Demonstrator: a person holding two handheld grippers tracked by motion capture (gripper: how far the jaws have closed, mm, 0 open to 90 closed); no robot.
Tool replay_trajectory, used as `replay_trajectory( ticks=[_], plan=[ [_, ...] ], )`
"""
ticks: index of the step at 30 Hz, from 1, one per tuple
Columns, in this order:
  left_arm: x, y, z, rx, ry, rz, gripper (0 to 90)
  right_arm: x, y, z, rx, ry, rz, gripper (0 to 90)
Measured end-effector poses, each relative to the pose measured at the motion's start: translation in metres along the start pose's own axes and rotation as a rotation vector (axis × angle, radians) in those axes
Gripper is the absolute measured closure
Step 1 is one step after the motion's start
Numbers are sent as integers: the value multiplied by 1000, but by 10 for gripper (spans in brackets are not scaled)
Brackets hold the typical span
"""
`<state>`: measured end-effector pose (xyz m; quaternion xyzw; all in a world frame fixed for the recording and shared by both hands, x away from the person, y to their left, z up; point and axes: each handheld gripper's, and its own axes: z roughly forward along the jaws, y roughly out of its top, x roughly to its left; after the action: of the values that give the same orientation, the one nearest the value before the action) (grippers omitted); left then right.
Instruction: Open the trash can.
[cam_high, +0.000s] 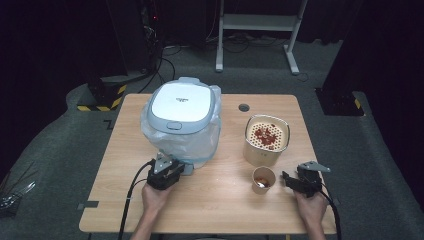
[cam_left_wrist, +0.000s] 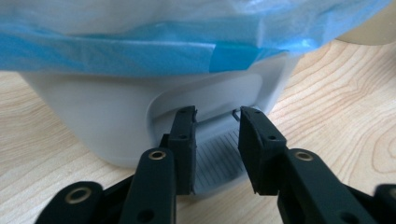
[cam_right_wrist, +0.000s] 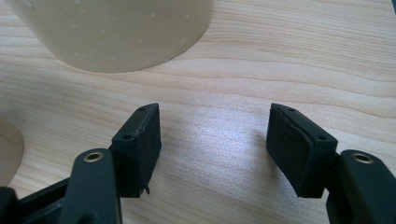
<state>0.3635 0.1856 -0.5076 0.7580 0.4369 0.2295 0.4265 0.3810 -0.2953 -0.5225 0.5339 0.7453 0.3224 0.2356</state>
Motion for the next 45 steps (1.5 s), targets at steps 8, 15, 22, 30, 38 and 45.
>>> replay_trajectory(
  ticks=[8,15,22,30,38,45],
  plan=[
    [-1,0,4,12,6,9,749,0,0,0,0,0,0,356],
    [-4,-2,5,1,15,43,792,0,0,0,0,0,0,356],
    [-7,-6,6,-19,19,60,856,0,0,0,0,-1,-2,356],
    [-10,-7,6,-20,29,95,894,0,0,0,0,-1,-2,357],
    [-9,-8,6,-26,27,77,894,0,0,0,0,-1,0,356],
    [-10,-9,6,-24,30,75,895,0,0,0,0,-1,0,357]
  ],
)
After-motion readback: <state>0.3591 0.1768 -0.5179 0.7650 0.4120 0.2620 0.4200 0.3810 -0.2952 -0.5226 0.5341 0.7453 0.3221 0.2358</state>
